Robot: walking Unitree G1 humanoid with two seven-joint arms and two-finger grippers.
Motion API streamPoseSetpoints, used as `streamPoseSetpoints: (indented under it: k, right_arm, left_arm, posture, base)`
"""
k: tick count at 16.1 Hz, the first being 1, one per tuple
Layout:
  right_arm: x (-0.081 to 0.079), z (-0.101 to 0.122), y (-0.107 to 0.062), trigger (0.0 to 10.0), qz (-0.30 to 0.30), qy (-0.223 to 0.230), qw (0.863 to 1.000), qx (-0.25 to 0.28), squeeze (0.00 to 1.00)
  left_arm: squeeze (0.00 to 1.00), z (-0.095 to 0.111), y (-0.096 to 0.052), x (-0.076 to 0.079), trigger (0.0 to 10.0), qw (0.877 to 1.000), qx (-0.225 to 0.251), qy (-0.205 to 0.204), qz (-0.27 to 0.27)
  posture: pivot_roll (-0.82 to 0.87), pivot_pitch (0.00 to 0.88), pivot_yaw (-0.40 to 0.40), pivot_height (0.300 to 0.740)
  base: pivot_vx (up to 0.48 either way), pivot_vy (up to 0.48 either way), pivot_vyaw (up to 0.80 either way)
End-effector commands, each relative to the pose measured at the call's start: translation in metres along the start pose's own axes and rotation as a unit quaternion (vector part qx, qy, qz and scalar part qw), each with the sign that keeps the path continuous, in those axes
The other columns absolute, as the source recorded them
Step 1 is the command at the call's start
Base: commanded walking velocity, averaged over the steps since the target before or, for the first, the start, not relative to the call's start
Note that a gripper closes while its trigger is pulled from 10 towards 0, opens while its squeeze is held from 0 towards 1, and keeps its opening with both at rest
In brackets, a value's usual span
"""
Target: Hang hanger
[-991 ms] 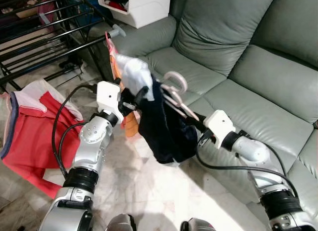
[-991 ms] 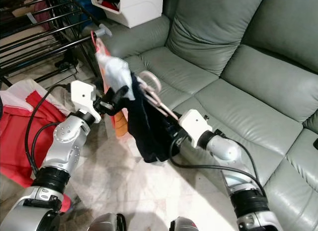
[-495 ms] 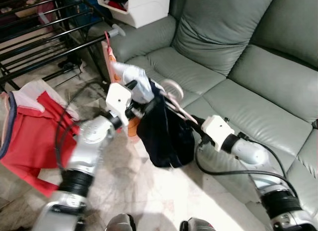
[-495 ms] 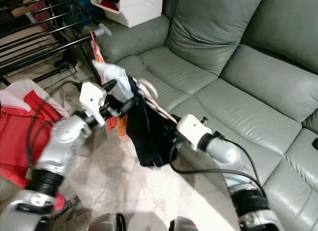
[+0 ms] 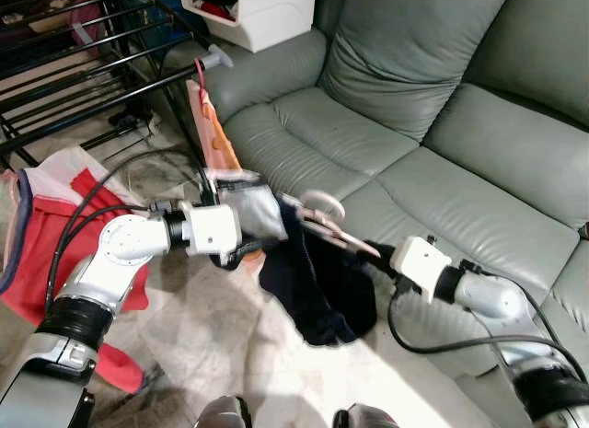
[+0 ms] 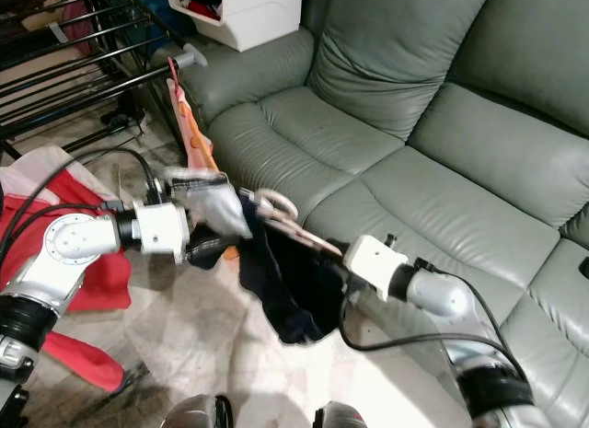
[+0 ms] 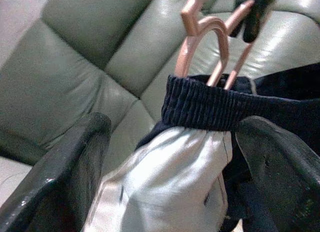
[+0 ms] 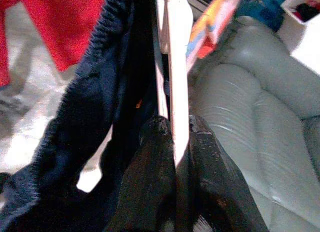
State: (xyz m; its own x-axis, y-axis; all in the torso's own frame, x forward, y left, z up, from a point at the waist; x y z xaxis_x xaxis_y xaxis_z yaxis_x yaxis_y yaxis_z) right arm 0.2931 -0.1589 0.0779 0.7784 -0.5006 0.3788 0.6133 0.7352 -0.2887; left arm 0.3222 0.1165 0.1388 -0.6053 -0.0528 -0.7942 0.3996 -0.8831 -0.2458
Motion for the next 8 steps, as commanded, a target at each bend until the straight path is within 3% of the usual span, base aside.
streamPoseSetpoints:
  k: [1,5,6,7,8]
  right_arm:
    - [-0.004,0.017,0.004,10.0,0.018,-0.007,0.999,0.035,0.00]
    - [-0.030,0.015,-0.004,10.0,0.096,-0.003,0.995,0.013,0.00]
    - [-0.031,0.013,-0.006,10.0,0.102,-0.006,0.995,0.007,0.00]
    - [-0.030,0.011,-0.010,10.0,0.104,-0.008,0.995,0.000,0.00]
    - [-0.029,0.011,-0.011,10.0,0.102,-0.009,0.995,-0.002,0.00]
  left_arm:
    - [0.00,0.000,0.002,0.003,10.0,0.999,-0.001,0.019,-0.026]
    - [0.00,-0.012,0.012,0.019,10.0,0.998,-0.011,0.012,-0.053]
    - [0.00,-0.013,0.012,0.021,3.8,0.998,-0.011,0.015,-0.059]
    - [0.00,-0.015,0.010,0.026,0.0,0.997,-0.013,0.021,-0.075]
    - [0.00,-0.016,0.009,0.027,0.0,0.997,-0.014,0.021,-0.079]
  posture:
    - [-0.09,0.029,0.048,0.740]
    - [-0.10,0.025,0.050,0.740]
    - [-0.10,0.025,0.050,0.740]
    - [-0.11,0.025,0.050,0.740]
    - [-0.11,0.025,0.050,0.740]
  base:
    - [0.000,0.000,0.00]
    - [0.000,0.000,0.00]
    - [0.000,0.000,0.00]
    - [0.000,0.000,0.00]
    - [0.000,0.000,0.00]
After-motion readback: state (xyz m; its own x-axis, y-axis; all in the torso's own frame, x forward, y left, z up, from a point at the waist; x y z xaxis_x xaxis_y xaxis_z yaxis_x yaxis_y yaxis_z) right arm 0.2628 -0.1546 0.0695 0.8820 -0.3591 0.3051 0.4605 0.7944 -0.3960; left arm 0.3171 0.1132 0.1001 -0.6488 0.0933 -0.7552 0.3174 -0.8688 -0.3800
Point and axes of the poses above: a point about 5 cm out from each wrist's last joint towards the gripper, its own y axis pointing out of the wrist towards the gripper, its own z axis along the axis of the wrist's last joint, x = y × z, the point moved 4 cm from there along y, pointing out of the wrist towards the gripper, and after that the axes turned 6 degrees about y, right-handed, at the moved point
